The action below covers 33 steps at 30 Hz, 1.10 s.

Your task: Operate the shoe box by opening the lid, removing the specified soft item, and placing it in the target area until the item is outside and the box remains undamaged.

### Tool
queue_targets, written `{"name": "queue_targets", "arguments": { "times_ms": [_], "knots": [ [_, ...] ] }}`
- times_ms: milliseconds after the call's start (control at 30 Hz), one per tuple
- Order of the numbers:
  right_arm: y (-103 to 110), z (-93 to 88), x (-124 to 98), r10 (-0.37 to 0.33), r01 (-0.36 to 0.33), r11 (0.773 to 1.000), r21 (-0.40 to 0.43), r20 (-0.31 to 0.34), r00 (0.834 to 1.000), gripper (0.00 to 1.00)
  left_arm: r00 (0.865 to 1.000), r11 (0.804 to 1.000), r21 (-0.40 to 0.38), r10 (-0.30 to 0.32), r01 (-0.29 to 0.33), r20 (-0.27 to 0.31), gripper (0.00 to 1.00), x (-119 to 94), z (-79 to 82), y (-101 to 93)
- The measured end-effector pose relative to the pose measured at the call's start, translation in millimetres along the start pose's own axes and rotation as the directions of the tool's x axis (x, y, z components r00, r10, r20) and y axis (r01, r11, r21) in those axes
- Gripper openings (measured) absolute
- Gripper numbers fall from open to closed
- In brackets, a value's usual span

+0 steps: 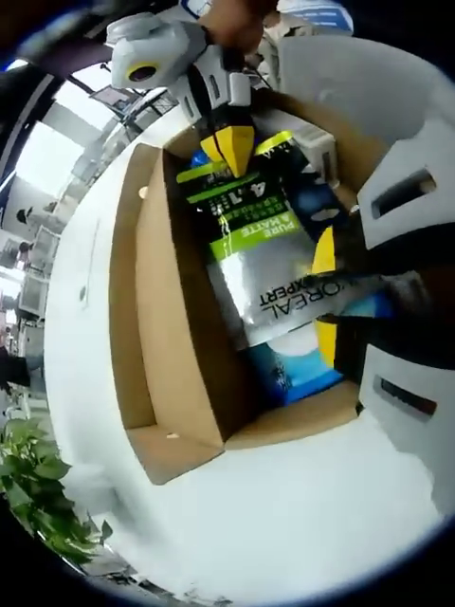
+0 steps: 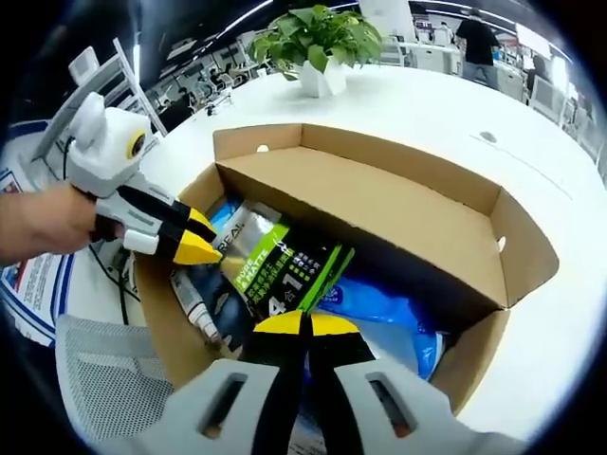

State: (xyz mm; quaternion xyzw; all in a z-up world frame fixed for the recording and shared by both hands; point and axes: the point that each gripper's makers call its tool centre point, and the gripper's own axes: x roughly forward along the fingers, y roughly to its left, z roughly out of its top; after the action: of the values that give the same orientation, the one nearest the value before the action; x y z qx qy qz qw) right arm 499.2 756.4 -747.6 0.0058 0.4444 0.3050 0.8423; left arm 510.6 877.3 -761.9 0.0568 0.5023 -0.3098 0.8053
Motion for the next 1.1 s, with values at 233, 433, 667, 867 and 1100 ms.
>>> {"name": "queue_targets", "arguments": {
  "times_ms": [233,433,667,867,1100],
  "knots": [
    [0,-0.3,0,0.002,-0.002,1.0,-0.011,0.003,1.0,0.0,1.0,1.0,0.001,-0.017,0.017,-0.005,0.0,1,1.0,-2.1],
    [-1,-2.3,2,0.011,-0.011,1.0,0.004,-0.007,1.0,0.0,1.0,0.999,0.035,-0.013,0.013,-0.009,0.0,4,3.8,-2.6],
    [-2,-1.9,2,0.014,-0.014,1.0,0.003,-0.011,1.0,0.0,0.999,0.996,0.093,-0.003,0.007,-0.045,0.0,10,2.8,-6.9],
    [-1,-0.8,1,0.032,-0.032,0.999,0.011,-0.003,0.999,0.0,1.0,0.998,0.07,-0.007,0.008,-0.022,0.0,8,3.1,-6.0],
    [2,3.4,-1,0.035,-0.035,0.999,0.028,0.014,0.999,0.0,1.0,0.999,0.042,-0.018,0.018,-0.003,0.0,-1,6.5,-4.6]
  ]
}}
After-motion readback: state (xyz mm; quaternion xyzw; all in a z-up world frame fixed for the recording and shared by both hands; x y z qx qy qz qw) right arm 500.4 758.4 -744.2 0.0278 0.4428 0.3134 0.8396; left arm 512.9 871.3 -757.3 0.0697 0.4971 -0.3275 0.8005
